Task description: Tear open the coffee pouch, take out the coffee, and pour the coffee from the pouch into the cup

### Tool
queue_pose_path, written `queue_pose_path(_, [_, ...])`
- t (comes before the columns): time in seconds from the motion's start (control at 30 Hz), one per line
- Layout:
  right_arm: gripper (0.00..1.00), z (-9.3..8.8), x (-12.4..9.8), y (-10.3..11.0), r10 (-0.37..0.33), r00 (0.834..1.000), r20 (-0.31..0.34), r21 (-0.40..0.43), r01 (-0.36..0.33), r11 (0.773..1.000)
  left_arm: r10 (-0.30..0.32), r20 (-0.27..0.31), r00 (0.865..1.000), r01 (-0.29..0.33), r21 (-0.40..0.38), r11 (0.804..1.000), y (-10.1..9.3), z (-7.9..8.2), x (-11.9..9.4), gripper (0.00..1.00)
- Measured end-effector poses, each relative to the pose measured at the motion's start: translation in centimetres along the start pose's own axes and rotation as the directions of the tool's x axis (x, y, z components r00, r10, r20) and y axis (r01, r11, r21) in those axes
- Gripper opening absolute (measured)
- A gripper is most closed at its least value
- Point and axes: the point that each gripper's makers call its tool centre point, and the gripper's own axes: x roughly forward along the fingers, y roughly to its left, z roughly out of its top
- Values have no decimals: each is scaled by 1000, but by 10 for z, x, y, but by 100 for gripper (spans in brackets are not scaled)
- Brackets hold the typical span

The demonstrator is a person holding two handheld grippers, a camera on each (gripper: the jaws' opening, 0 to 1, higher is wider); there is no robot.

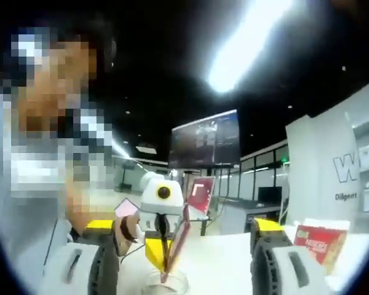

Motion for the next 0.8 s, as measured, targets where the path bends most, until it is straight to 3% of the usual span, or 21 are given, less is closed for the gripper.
queue_pose_path(0.43, [83, -18, 8, -1, 15, 999, -31, -1, -15, 1000, 2, -2, 1000, -2, 0, 1000, 1, -2, 2, 4])
queue_pose_path(0.47, [80, -18, 8, -1, 18, 999, -30, 1, -18, 1000, 1, -2, 1000, -1, -2, 1000, 1, -3, 3, 4])
queue_pose_path(0.53, [61, -20, 7, 1, 28, 999, -45, 13, -27, 1000, 2, -2, 1000, -2, -3, 1000, 1, -3, 3, 4])
queue_pose_path(0.8, [28, -22, 3, 11, 58, 996, -61, 38, -56, 998, -3, -4, 1000, 3, -8, 1000, 1, -4, 3, 4])
